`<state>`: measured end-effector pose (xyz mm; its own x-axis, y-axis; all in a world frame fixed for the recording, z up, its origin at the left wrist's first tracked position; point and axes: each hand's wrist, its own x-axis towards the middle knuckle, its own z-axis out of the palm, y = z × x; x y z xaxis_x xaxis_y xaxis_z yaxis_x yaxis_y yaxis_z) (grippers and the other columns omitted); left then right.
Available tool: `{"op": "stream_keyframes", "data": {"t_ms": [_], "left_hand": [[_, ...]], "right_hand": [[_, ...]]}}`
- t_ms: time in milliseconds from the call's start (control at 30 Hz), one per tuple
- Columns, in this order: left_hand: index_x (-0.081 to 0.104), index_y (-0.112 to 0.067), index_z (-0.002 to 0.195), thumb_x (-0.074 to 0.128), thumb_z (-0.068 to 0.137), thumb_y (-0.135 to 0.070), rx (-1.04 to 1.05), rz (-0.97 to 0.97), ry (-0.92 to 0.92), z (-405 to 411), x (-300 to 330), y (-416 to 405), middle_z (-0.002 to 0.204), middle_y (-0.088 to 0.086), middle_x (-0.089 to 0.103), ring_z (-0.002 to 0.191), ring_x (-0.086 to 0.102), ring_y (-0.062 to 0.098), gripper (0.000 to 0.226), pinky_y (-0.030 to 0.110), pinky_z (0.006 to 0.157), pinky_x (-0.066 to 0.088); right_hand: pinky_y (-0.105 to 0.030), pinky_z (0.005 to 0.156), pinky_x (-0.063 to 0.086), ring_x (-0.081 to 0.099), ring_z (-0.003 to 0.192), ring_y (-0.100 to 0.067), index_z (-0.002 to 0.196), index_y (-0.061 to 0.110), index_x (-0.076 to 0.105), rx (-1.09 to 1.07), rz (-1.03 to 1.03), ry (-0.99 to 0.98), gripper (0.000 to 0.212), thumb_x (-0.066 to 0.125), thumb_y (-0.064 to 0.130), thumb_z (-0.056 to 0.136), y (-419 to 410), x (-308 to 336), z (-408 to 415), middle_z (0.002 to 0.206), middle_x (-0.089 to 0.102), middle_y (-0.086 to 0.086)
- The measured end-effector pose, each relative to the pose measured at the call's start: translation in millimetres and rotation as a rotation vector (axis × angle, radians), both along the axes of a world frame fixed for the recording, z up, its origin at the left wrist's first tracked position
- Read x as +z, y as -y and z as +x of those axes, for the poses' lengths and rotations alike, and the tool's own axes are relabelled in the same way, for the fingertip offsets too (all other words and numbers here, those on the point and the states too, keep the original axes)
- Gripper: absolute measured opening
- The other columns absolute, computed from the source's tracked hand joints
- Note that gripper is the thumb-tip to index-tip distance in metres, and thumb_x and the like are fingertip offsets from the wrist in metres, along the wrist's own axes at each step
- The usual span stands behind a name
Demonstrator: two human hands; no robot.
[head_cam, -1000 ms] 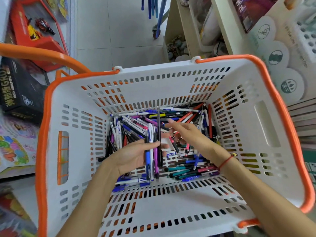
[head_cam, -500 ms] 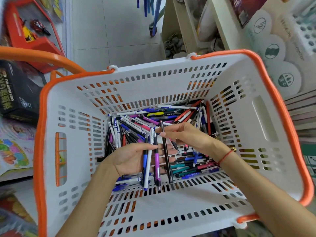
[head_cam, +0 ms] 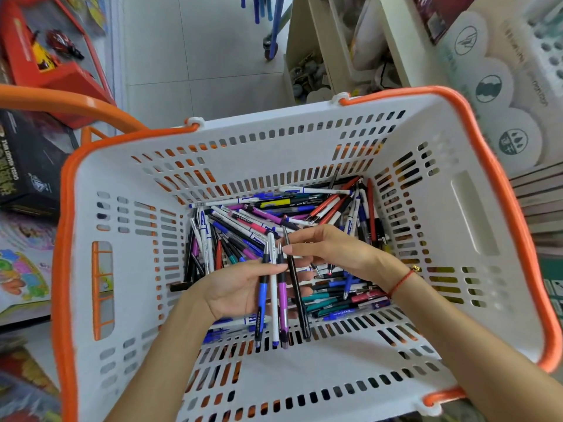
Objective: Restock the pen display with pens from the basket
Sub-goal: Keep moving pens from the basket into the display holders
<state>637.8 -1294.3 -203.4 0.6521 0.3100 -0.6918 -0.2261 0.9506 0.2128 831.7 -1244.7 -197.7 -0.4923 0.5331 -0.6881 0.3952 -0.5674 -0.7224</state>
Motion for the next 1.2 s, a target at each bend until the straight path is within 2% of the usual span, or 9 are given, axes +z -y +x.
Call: {"op": "stream_keyframes", "data": {"t_ms": [167,300,467,600,767,833,967,1067,1200], "left_hand": [[0.071,-0.008,0.108,0.056,0.086,-0.017,-0.078,0.04,-0.04,1.9,2.8,-0.2,0.093,0.009,0.072,0.087,0.072,0.023,0.028,0.04,0.078,0.057],[0.071,-0.01,0.11,0.057,0.087,-0.018,-0.09,0.05,-0.017,-0.7,4.1,-0.4,0.093,0.007,0.071,0.083,0.071,0.02,0.028,0.038,0.076,0.057],[0.075,-0.014,0.104,0.057,0.087,-0.019,-0.107,0.06,-0.02,-0.3,5.9,-0.2,0.09,0.003,0.072,0.078,0.07,0.016,0.026,0.034,0.075,0.056],[0.078,-0.015,0.101,0.059,0.085,-0.021,-0.121,0.056,-0.052,-1.3,5.5,-0.4,0.089,0.003,0.073,0.08,0.067,0.016,0.025,0.033,0.077,0.056],[0.07,-0.011,0.111,0.056,0.088,-0.021,-0.118,0.048,-0.055,1.4,7.5,-0.2,0.089,0.001,0.07,0.079,0.069,0.015,0.028,0.032,0.067,0.056],[0.07,-0.009,0.111,0.054,0.092,-0.018,-0.094,0.033,-0.067,2.6,8.6,-0.1,0.091,0.003,0.071,0.08,0.07,0.016,0.027,0.03,0.065,0.057],[0.067,-0.006,0.117,0.052,0.095,-0.013,-0.067,0.022,-0.087,1.3,9.4,0.3,0.101,0.009,0.073,0.089,0.073,0.022,0.028,0.032,0.071,0.059],[0.067,-0.008,0.12,0.055,0.09,-0.015,-0.054,0.021,-0.067,-1.9,7.2,0.2,0.111,0.012,0.071,0.099,0.071,0.026,0.033,0.036,0.079,0.059],[0.073,-0.005,0.108,0.058,0.089,-0.013,-0.03,-0.025,-0.071,-2.0,9.6,-0.8,0.114,0.023,0.068,0.097,0.071,0.028,0.025,0.039,0.082,0.059]], "right_hand": [[-0.027,0.079,0.044,0.054,0.069,-0.015,0.113,0.015,0.069,0.043,-0.074,-0.059,0.021,0.064,0.018,0.093,0.4,4.2,-0.7,0.066,0.06,-0.001],[-0.023,0.075,0.044,0.053,0.064,-0.009,0.12,0.018,0.064,0.031,-0.136,-0.071,0.029,0.052,0.033,0.098,-4.2,13.6,-7.1,0.065,0.063,0.015],[-0.024,0.072,0.047,0.05,0.06,-0.012,0.11,0.015,0.072,0.049,-0.112,-0.054,0.037,0.05,0.042,0.099,-5.8,12.2,-19.9,0.103,0.067,0.007],[-0.031,0.086,0.044,0.059,0.09,-0.009,0.097,0.027,0.077,0.018,0.047,0.053,0.023,0.058,0.039,0.095,-3.5,2.8,-19.0,0.115,0.069,0.014],[-0.029,0.085,0.043,0.055,0.076,-0.012,0.115,0.016,0.072,-0.095,0.087,0.051,0.031,0.054,0.035,0.097,-13.6,6.8,-8.7,0.068,0.065,0.024],[-0.029,0.086,0.045,0.057,0.081,-0.02,0.113,0.022,0.072,0.011,0.082,0.062,0.03,0.054,0.039,0.096,-10.8,9.3,-10.2,0.074,0.067,0.021],[-0.024,0.077,0.046,0.057,0.079,-0.009,0.121,0.018,0.064,-0.032,-0.071,0.034,0.037,0.045,0.042,0.1,-10.6,9.9,-16.0,0.1,0.062,0.004],[-0.029,0.08,0.044,0.057,0.069,-0.006,0.086,0.024,0.068,0.044,-0.1,0.023,0.026,0.05,0.036,0.1,-10.1,11.4,-11.9,0.079,0.062,0.012],[-0.043,0.092,0.049,0.053,0.067,-0.006,0.057,0.038,0.07,0.052,-0.058,0.018,0.043,0.057,0.032,0.097,-7.0,6.0,-11.5,0.061,0.057,0.018]]}}
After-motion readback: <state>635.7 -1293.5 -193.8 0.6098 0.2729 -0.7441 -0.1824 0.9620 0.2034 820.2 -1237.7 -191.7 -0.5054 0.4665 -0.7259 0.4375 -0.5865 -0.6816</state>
